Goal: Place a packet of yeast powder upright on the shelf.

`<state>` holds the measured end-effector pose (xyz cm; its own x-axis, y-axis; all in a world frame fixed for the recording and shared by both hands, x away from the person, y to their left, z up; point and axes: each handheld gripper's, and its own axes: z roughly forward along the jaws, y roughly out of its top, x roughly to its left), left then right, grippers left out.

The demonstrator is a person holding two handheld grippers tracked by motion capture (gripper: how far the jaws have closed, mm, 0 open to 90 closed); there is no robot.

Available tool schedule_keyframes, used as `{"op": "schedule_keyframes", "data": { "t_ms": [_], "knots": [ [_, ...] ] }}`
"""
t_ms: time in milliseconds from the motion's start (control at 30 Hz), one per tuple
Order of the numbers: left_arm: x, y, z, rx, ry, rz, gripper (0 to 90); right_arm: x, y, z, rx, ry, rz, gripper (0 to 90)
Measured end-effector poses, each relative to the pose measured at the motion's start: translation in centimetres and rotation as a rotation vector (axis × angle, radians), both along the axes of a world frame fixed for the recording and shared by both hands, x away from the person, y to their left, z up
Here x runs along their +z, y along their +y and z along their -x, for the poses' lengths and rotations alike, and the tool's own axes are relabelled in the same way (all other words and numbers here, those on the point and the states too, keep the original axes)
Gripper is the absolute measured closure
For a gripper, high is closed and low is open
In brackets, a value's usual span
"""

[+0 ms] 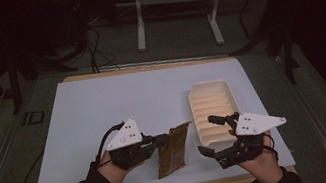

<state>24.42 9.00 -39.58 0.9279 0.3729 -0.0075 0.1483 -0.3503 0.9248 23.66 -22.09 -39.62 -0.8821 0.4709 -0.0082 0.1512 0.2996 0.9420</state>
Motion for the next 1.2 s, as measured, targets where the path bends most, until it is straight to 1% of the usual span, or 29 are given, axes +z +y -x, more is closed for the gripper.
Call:
{"op": "schedule_keyframes", "data": {
  "t_ms": [33,67,133,200,267,333,367,433,467,500,533,567,600,633,667,700,767,800,833,867,967,1000,1033,1100,1167,1200],
  "knots": [
    [0.2,-0.1,0.1,-0.004,-0.009,-0.001,89.8,0.0,0.2,-0.1,0.008,-0.001,-0.004,11.9],
    [0.3,-0.1,0.2,-0.006,-0.010,0.012,89.8,0.0,0.4,-0.1,0.014,0.002,-0.008,12.6],
    [0.6,-0.2,0.4,-0.012,-0.019,0.019,89.8,-0.1,0.7,-0.3,0.028,0.019,-0.013,12.7],
    [0.8,-0.3,0.6,-0.031,-0.027,0.041,89.8,-0.2,1.0,-0.6,0.040,0.037,-0.016,13.1],
    [1.1,-0.5,0.9,-0.036,-0.041,0.049,89.8,-0.3,1.2,-0.8,0.045,0.042,-0.014,13.8],
    [1.2,-0.6,1.0,-0.046,-0.043,0.054,89.8,-0.3,1.4,-0.9,0.050,0.050,-0.015,13.8],
    [1.6,-0.9,1.3,-0.051,-0.053,0.058,89.8,-0.3,1.7,-1.2,0.066,0.063,-0.018,14.7],
    [1.7,-1.2,1.5,-0.053,-0.053,0.064,89.8,-0.3,1.8,-1.3,0.084,0.071,-0.015,16.8],
    [1.7,-1.3,1.6,-0.052,-0.054,0.066,89.8,-0.3,1.9,-1.3,0.085,0.072,-0.012,19.0],
    [1.7,-1.4,1.8,-0.051,-0.053,0.074,89.8,-0.4,2.0,-1.3,0.102,0.087,-0.005,22.8],
    [1.8,-1.5,1.8,-0.056,-0.054,0.069,89.8,-0.4,2.1,-1.3,0.110,0.093,0.002,23.9],
    [1.8,-1.5,1.8,-0.056,-0.054,0.069,89.8,-0.4,2.2,-1.3,0.109,0.090,0.009,30.3],
    [1.8,-1.6,1.9,-0.055,-0.060,0.067,89.8,-0.4,2.2,-1.3,0.109,0.090,0.009,30.3],
    [1.8,-1.7,2.0,-0.052,-0.059,0.062,89.8,-0.4,2.2,-1.3,0.126,0.096,0.015,34.4],
    [1.9,-1.9,2.1,-0.048,-0.050,0.048,89.8,-0.3,2.1,-1.1,0.129,0.079,0.026,37.5],
    [1.8,-1.9,2.1,-0.053,-0.052,0.050,89.8,-0.2,2.1,-1.2,0.143,0.086,0.030,40.9],
    [1.8,-2.0,2.1,-0.052,-0.053,0.051,89.7,0.0,2.0,-1.2,0.149,0.087,0.030,41.4],
    [1.8,-2.0,2.1,-0.051,-0.051,0.055,89.8,0.1,2.0,-1.2,0.156,0.084,0.035,44.5],
    [1.8,-2.0,2.0,-0.058,-0.043,0.063,89.7,0.2,2.0,-1.2,0.175,0.089,0.043,46.0],
    [1.8,-2.0,2.0,-0.054,-0.045,0.062,89.7,0.3,2.0,-1.2,0.176,0.086,0.056,48.9],
    [1.8,-2.1,2.0,-0.056,-0.045,0.058,89.7,0.5,2.0,-1.2,0.208,0.082,0.107,57.4],
    [1.7,-2.1,2.0,-0.056,-0.042,0.057,89.7,0.5,2.0,-1.3,0.220,0.084,0.122,61.8],
    [1.7,-2.1,1.9,-0.055,-0.040,0.057,89.7,0.6,2.0,-1.4,0.232,0.094,0.137,66.1],
    [1.6,-1.9,1.7,-0.048,-0.032,0.057,89.5,0.7,1.9,-1.7,0.267,0.122,0.137,75.5],
    [1.5,-1.8,1.6,-0.049,-0.018,0.068,89.3,0.8,1.9,-2.0,0.290,0.138,0.144,78.8],
    [1.5,-1.7,1.5,-0.049,-0.015,0.069,89.3,1.1,2.0,-2.1,0.306,0.141,0.163,80.6]
  ]
}}
